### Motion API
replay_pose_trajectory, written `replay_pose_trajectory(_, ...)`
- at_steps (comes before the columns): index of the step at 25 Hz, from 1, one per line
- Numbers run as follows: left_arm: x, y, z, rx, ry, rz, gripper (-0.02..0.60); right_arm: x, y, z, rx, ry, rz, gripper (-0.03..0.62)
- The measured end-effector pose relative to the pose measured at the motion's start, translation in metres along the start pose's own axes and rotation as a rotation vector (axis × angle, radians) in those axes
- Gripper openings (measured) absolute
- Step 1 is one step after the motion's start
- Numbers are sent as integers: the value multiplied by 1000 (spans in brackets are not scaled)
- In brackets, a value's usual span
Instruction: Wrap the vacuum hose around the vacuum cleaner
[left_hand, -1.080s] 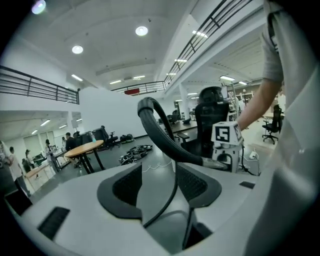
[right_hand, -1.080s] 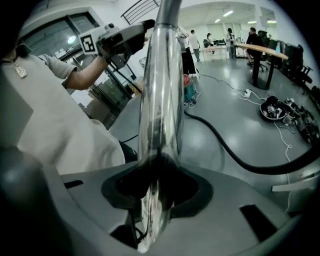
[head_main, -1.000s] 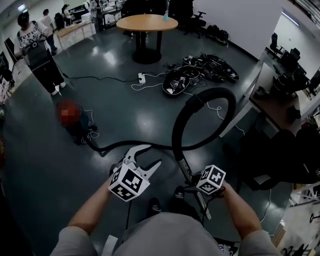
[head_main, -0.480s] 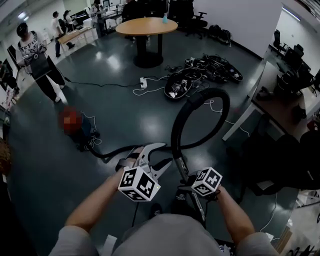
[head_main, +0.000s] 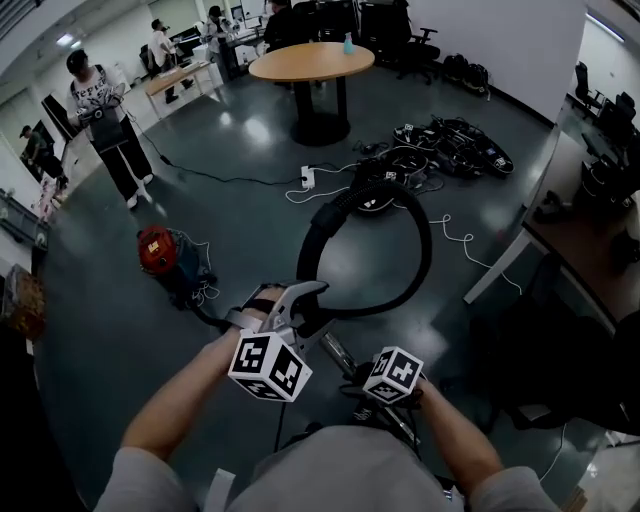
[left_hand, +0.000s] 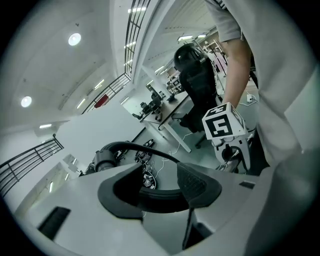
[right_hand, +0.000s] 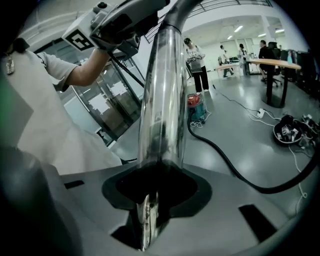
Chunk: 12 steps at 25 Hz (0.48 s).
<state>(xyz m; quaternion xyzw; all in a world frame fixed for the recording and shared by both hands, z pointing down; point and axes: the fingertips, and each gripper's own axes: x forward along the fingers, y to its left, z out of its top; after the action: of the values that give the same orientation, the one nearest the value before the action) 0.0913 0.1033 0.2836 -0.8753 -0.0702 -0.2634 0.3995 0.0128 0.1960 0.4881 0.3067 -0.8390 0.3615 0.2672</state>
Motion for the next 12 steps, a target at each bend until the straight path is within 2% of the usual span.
replay_pose_trajectory(5,16,-2,-17,-7,121,-11,213,9,-8,6,-81,47,112,130)
replay_pose_trajectory(10,13,-1,-59,-80,249,-10,213,26,-6,14,-154,105,200,130)
replay_pose_trajectory(12,10,-1,-77,-66,307,-14,213,31,-7,18,-165,122,222,130)
